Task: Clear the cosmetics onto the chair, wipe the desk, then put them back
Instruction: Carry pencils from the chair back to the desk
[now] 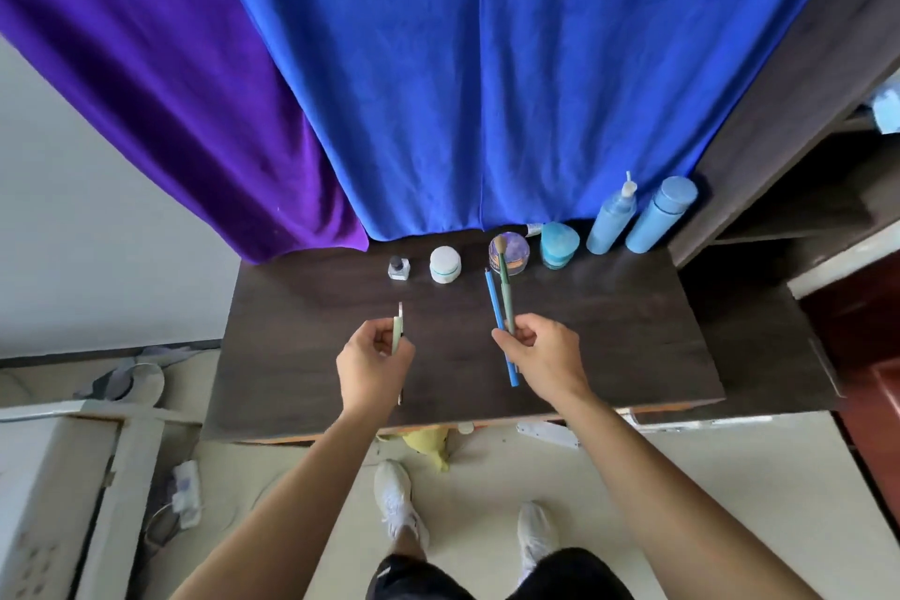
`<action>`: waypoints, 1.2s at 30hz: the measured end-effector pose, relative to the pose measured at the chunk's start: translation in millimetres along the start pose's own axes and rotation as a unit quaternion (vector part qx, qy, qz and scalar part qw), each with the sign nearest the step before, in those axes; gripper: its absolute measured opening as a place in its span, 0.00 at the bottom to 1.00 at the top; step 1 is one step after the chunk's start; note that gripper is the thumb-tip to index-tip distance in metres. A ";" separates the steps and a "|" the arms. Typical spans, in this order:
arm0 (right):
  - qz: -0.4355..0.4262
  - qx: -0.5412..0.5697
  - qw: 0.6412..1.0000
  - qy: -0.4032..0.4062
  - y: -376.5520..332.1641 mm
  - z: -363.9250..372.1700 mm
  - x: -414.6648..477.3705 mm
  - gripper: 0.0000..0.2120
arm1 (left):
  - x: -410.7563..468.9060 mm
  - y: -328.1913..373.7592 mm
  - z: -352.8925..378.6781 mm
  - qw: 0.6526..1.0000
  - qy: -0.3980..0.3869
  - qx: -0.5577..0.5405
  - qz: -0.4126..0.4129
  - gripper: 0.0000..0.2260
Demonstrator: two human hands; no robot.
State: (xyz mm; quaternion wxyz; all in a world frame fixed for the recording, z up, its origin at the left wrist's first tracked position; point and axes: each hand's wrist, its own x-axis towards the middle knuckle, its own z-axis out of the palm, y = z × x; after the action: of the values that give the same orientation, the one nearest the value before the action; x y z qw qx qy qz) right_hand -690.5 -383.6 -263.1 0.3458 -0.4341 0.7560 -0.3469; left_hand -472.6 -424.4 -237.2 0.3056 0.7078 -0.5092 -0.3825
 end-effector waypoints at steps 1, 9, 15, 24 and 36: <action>0.009 -0.009 1.000 0.008 0.3 9.0 5.8 0.07 | 15.4 -4.4 1.2 1.000 -0.011 0.004 -0.004 0.07; 0.134 -0.059 0.989 0.022 5.8 80.1 37.6 0.09 | 121.5 -43.5 8.8 0.992 -0.088 0.086 -0.042 0.08; 0.183 -0.077 0.979 0.035 5.1 105.6 63.7 0.10 | 157.4 -59.6 20.7 0.983 -0.118 0.135 -0.043 0.08; 0.170 -0.178 0.969 0.014 -9.8 79.6 56.8 0.21 | 155.3 -63.8 1.1 0.955 -0.154 0.255 0.010 0.25; -0.162 -0.290 0.901 0.278 -68.4 -95.7 28.7 0.30 | 73.7 102.7 -11.8 0.849 0.016 0.299 0.435 0.35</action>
State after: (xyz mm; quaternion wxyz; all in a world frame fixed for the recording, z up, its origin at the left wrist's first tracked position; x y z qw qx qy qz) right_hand -751.9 -414.0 -163.2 -0.0802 -0.5180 0.8076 -0.2703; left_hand -498.6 -524.5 -163.6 0.2226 0.4770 -0.8498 -0.0287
